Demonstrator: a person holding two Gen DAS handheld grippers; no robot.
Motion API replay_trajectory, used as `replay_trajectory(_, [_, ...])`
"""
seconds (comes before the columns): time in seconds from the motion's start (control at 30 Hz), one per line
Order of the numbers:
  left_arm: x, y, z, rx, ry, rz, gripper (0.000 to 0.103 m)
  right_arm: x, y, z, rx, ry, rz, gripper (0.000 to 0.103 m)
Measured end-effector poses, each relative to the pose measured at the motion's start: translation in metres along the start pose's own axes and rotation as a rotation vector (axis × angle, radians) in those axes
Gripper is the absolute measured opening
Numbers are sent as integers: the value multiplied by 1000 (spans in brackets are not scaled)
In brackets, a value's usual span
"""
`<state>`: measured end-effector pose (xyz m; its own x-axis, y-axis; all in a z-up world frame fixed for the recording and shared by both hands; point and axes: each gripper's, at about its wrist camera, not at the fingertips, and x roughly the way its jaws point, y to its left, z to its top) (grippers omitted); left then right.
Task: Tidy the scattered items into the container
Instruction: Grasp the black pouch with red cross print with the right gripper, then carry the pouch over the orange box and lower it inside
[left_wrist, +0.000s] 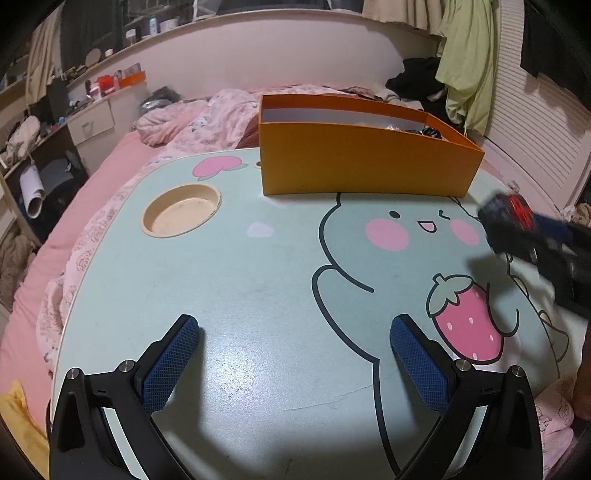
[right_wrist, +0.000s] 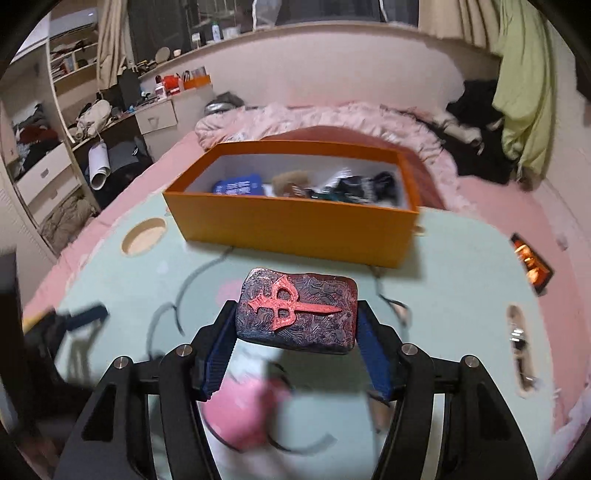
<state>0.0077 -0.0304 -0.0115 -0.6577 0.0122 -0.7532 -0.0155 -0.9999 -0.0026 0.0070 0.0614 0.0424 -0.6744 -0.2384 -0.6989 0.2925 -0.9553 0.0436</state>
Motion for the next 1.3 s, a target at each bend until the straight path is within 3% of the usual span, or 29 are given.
replay_trajectory(0.17, [-3,-5,2,24,13,-21,103,0,2,-8,-33,-11,-2,63])
replay_trajectory(0.33, [-10,-9,17,-5,34,-131,103,-6,9,0,-64,-59,-42,63])
replay_trajectory(0.47, [-23,-3,40,-25,-29,-73,103,-8,8,9,-58,-75,-59,63])
replay_trajectory(0.6, [-35,5,66,-48,-86,-79,103,-5,-3,26,-5,-79,-33,63])
replay_trajectory(0.8, [-33,-3,103,-32,-107,-97,103,-3,-12,59,22,-77,-14,63])
replay_trajectory(0.93, [-29,-13,125,-8,-126,-69,103,2,-16,79,47,-57,-10,63])
replay_trajectory(1.17, [-8,-1,168,-53,-126,-53,103,14,-21,117,53,-49,-23,63])
replay_trajectory(1.3, [7,3,189,-62,-134,-13,103,27,-26,143,26,-68,-86,63])
